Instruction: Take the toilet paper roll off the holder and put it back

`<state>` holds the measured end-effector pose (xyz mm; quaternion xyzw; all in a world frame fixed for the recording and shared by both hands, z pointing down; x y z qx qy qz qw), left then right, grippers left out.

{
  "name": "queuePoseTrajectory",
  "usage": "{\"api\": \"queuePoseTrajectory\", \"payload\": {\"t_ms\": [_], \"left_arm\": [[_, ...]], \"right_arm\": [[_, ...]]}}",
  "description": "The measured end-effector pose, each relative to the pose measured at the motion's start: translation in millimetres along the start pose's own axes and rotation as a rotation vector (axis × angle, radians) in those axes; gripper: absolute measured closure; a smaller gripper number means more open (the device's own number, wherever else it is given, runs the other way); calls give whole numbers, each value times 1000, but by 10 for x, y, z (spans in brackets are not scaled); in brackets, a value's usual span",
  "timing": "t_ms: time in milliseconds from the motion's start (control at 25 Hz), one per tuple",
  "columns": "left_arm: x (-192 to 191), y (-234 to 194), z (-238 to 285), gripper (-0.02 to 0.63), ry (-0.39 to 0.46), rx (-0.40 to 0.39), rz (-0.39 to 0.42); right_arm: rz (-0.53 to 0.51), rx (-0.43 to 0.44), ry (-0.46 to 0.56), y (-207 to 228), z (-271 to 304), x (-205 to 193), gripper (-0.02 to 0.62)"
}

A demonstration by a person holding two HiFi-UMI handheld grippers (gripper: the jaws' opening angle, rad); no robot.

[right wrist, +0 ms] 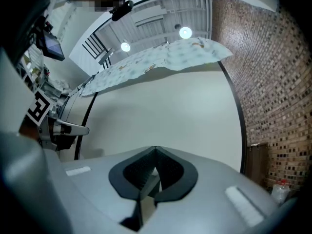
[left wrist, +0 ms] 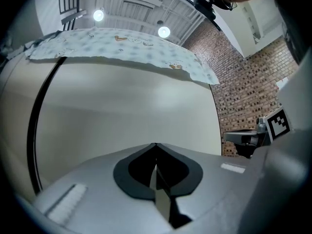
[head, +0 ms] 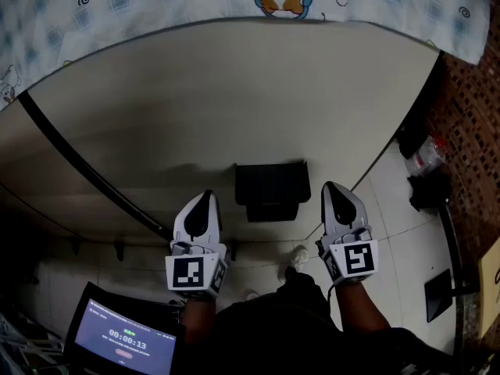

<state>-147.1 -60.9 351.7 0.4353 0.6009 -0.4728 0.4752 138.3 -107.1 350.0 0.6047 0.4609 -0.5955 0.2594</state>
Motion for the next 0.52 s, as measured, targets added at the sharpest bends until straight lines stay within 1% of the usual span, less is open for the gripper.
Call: {"api": "queuePoseTrajectory", "payload": {"t_ms": [520], "left_arm": [[-3, 48, -22, 589, -10, -2, 15]], "right_arm": [[-38, 10, 27, -138, -2, 63, 595]]}}
Point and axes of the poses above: the fingertips, and each gripper's own axes: z forward along the fingers, y to its right, x out of its top, the point moved 10 cm from there along -z, backward along the fingers, and after that the axes turned 6 degrees about -z, right-handed, at the moved point
